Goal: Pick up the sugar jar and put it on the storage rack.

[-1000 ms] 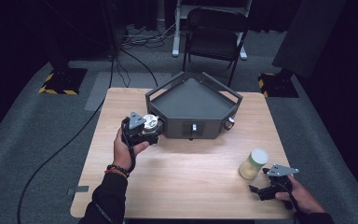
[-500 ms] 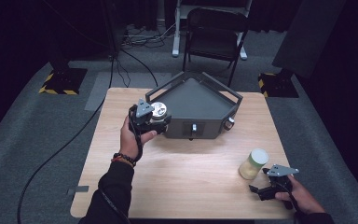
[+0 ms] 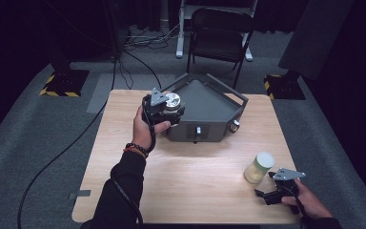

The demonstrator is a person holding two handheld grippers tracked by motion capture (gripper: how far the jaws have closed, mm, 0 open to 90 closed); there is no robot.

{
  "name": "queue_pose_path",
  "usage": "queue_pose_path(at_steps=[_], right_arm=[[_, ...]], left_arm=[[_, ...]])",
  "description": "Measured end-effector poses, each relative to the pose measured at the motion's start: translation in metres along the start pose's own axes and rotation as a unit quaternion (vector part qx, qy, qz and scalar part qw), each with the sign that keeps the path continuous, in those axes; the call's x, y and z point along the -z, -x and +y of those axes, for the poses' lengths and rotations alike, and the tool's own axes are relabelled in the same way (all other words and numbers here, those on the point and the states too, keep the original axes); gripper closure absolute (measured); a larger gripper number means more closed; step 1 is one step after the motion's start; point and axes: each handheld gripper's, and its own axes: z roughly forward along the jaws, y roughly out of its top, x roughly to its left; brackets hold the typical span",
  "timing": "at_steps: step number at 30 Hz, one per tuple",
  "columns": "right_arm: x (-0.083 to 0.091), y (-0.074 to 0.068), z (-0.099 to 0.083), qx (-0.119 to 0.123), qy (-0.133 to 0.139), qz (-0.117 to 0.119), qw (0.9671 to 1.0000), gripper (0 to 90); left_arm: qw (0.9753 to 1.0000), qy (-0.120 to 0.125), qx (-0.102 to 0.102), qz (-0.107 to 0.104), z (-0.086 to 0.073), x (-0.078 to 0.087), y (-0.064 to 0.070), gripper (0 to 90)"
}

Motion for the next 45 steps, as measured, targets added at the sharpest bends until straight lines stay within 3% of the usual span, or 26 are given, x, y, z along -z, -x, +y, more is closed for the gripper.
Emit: queue_pose_path(at_steps=[15,21,30,45], right_arm=[[0.000,0.000,0.000,0.000,0.000,0.000,1.0000,0.0],[0.000,0.000,0.000,0.000,0.000,0.000,1.0000,0.0],[0.000,0.000,0.000,0.001,0.000,0.000,1.0000,0.0],[0.001,0.000,-0.001,0.002,0.000,0.001,1.0000,0.0]], left_arm=[[1.0000,-0.004,-0.004,0.008,0.016,-0.034,0.006,30.2],[0.9999,-0.007,0.004,0.015,0.016,-0.045,0.005,30.2],[0.9995,-0.015,0.000,0.027,0.015,-0.062,0.008,30.2],[0.9991,-0.027,0.009,0.032,0.011,-0.080,0.001,30.3]])
